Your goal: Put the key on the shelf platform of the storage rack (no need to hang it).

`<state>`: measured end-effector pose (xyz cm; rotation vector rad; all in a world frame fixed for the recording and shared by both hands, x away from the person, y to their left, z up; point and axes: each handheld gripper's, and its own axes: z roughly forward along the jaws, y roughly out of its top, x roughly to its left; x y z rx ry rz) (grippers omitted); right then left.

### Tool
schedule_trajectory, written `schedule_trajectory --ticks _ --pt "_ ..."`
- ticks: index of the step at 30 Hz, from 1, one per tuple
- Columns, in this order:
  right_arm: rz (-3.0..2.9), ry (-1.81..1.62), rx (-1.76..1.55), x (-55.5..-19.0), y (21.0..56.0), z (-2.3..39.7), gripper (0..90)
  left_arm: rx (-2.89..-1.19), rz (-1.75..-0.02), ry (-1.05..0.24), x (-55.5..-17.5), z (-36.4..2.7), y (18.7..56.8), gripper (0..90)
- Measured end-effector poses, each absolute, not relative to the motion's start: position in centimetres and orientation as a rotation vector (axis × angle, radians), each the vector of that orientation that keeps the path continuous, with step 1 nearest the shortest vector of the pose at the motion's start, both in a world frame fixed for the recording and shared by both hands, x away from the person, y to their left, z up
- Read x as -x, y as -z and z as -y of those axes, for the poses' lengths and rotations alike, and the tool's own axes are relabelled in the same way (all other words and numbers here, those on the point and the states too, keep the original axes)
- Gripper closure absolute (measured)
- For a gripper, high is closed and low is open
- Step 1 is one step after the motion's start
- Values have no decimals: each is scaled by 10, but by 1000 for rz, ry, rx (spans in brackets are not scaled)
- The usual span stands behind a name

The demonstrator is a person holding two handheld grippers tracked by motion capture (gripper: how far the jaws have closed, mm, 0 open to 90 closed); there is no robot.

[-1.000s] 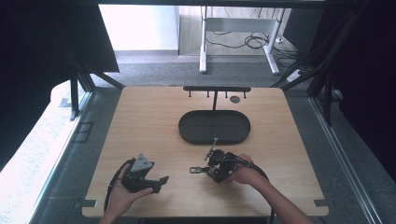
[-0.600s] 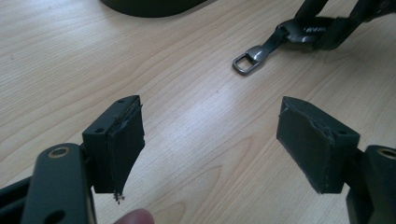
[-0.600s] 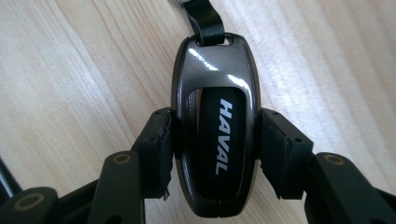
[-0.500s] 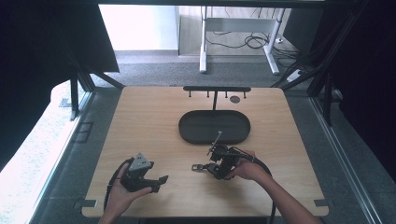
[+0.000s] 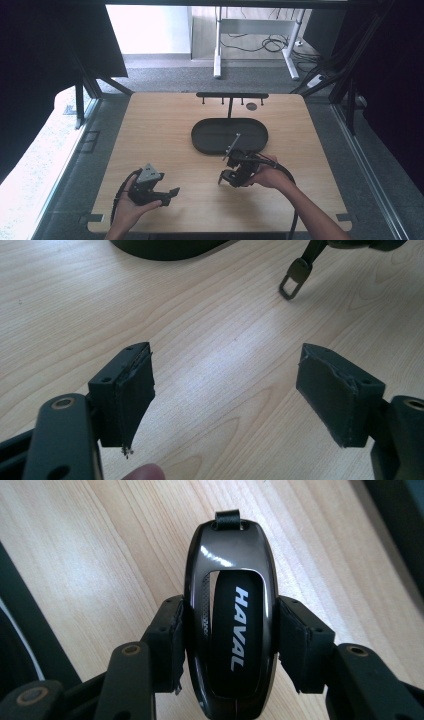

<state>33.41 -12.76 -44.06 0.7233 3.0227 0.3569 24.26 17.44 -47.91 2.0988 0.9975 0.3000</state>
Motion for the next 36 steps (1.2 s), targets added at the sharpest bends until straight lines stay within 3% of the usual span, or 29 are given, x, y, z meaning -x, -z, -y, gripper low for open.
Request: schedule_trajectory --ticks 36 --pt "-2955 -457 -767 -359 401 139 495 -2091 -1002 -304 -243 -178 478 234"
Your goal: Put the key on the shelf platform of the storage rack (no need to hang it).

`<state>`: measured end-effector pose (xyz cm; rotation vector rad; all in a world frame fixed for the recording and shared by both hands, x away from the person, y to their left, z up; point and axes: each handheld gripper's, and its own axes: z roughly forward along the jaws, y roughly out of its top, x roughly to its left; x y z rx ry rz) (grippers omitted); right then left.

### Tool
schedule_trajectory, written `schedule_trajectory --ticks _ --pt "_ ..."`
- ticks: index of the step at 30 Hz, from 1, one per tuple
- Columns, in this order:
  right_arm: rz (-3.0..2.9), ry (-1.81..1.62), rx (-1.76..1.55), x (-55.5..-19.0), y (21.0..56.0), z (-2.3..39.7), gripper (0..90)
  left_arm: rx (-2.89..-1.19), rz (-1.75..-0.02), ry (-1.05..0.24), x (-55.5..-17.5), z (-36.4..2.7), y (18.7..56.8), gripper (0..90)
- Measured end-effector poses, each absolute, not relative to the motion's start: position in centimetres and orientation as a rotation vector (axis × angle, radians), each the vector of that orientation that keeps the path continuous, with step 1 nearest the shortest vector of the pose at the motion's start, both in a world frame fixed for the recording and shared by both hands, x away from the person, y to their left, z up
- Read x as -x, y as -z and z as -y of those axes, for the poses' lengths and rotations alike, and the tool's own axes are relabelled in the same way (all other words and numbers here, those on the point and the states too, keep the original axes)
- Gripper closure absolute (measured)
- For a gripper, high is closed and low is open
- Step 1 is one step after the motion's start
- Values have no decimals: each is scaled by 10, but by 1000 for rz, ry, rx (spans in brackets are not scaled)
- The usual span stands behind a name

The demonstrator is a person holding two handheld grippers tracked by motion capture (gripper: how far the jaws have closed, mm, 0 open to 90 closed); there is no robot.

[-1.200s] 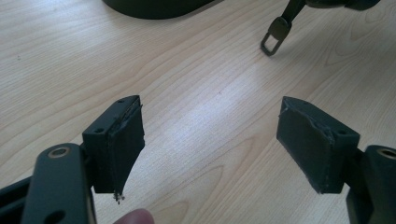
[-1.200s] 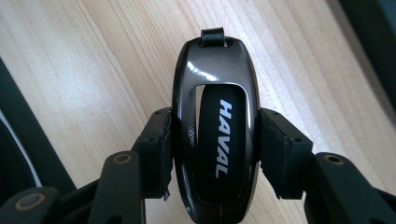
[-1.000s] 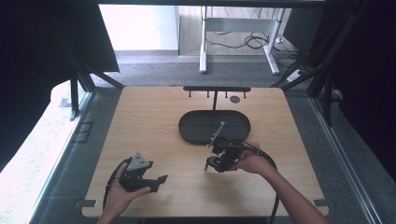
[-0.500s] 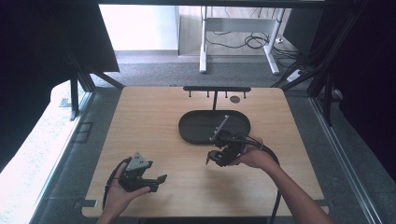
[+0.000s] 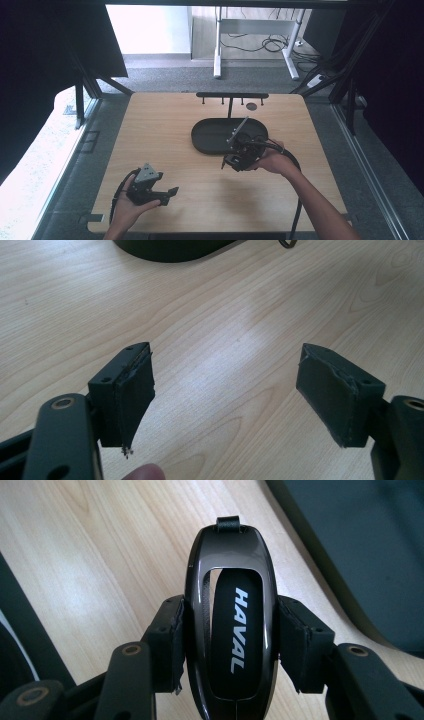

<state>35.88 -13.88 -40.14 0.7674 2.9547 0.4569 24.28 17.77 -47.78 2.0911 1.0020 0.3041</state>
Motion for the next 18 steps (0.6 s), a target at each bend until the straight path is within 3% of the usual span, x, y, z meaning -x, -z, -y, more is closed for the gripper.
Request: schedule_trajectory --ticks 18 --pt "-2915 -503 -812 -386 392 139 495 -2081 -1010 -304 -243 -180 478 233"
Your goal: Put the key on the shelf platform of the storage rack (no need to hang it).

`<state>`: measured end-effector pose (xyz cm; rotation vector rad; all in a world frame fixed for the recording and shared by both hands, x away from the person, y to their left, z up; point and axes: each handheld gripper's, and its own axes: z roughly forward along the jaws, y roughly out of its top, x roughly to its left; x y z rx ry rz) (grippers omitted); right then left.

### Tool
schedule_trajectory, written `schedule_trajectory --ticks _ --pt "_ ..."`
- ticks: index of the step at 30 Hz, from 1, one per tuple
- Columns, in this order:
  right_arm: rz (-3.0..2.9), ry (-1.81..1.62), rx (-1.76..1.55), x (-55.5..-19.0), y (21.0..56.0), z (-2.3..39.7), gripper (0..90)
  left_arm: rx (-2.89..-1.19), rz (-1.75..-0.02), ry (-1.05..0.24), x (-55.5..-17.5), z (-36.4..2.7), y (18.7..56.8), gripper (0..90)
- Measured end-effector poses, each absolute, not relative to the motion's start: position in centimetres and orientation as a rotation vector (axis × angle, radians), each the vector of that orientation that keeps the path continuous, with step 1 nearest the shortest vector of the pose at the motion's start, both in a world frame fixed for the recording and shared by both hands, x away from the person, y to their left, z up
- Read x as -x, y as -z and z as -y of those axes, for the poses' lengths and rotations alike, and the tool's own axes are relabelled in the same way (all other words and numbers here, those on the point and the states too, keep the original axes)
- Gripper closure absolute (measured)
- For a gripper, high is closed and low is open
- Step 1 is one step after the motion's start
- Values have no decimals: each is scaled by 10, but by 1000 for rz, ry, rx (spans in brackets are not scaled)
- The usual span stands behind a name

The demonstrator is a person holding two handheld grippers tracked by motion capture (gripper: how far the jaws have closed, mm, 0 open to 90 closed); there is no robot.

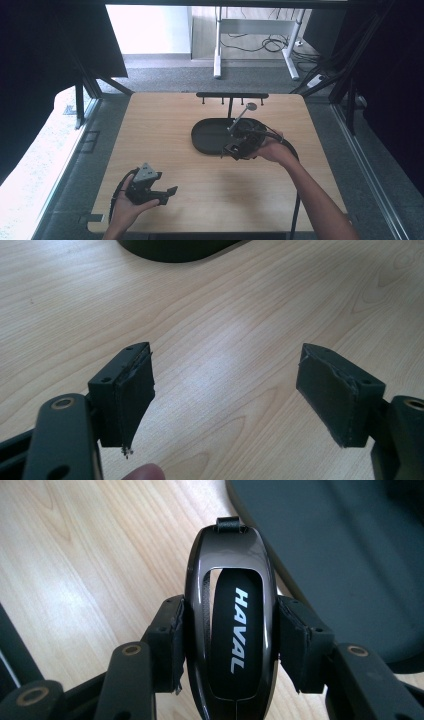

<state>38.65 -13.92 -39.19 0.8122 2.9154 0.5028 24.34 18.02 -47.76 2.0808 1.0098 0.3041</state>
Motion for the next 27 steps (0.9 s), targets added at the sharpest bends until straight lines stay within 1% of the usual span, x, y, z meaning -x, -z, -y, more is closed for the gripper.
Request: schedule_trajectory --ticks 27 --pt "-2895 -515 -844 -428 399 127 496 -2075 -1013 -304 -244 -184 477 232"
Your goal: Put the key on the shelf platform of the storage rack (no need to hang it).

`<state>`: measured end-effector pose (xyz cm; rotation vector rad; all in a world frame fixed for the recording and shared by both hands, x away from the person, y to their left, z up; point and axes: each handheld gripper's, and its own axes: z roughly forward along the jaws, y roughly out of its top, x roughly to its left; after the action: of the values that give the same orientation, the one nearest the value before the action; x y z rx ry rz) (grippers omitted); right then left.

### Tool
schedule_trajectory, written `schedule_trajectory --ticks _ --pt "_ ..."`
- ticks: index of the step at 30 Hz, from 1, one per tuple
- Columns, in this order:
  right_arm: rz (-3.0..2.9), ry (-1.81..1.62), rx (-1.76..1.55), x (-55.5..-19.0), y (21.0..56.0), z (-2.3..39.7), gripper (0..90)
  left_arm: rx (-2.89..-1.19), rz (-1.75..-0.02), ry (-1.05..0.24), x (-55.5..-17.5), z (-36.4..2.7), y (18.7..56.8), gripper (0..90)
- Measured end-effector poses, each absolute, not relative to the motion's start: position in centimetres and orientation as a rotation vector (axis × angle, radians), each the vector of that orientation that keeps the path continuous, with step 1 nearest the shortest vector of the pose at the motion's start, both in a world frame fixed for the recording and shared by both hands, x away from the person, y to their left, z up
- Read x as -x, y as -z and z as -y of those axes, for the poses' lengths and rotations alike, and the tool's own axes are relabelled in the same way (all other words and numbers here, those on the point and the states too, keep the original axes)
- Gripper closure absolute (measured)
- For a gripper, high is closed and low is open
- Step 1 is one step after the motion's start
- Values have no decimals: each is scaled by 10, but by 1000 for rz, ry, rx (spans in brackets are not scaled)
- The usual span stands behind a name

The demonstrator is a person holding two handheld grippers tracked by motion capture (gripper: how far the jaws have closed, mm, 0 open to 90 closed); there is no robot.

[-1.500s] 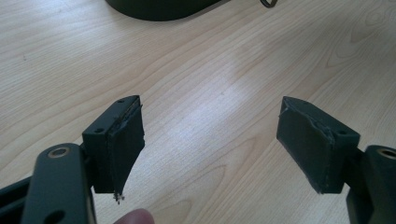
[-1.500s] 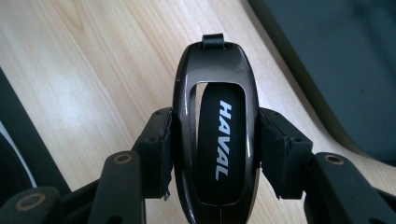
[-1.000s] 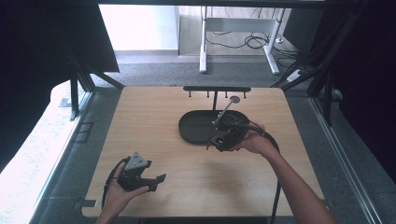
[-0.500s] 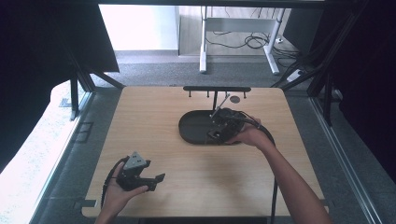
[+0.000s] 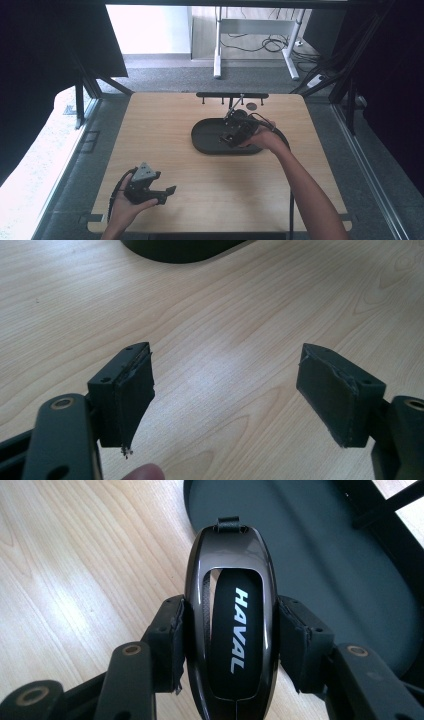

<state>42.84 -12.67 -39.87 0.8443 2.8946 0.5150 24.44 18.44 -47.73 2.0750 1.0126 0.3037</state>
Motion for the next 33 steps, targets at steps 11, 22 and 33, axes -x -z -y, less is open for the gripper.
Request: schedule_trajectory --ticks 11,22,33 --pt "-2894 -527 -841 -445 403 120 496 -2078 -1017 -305 -245 -186 478 232" --pt "-2898 -515 -818 -461 421 112 495 -2087 -1020 -300 -246 -185 480 232" --pt "-2906 -474 -791 -469 438 103 495 -2085 -1019 -301 -246 -185 480 232"
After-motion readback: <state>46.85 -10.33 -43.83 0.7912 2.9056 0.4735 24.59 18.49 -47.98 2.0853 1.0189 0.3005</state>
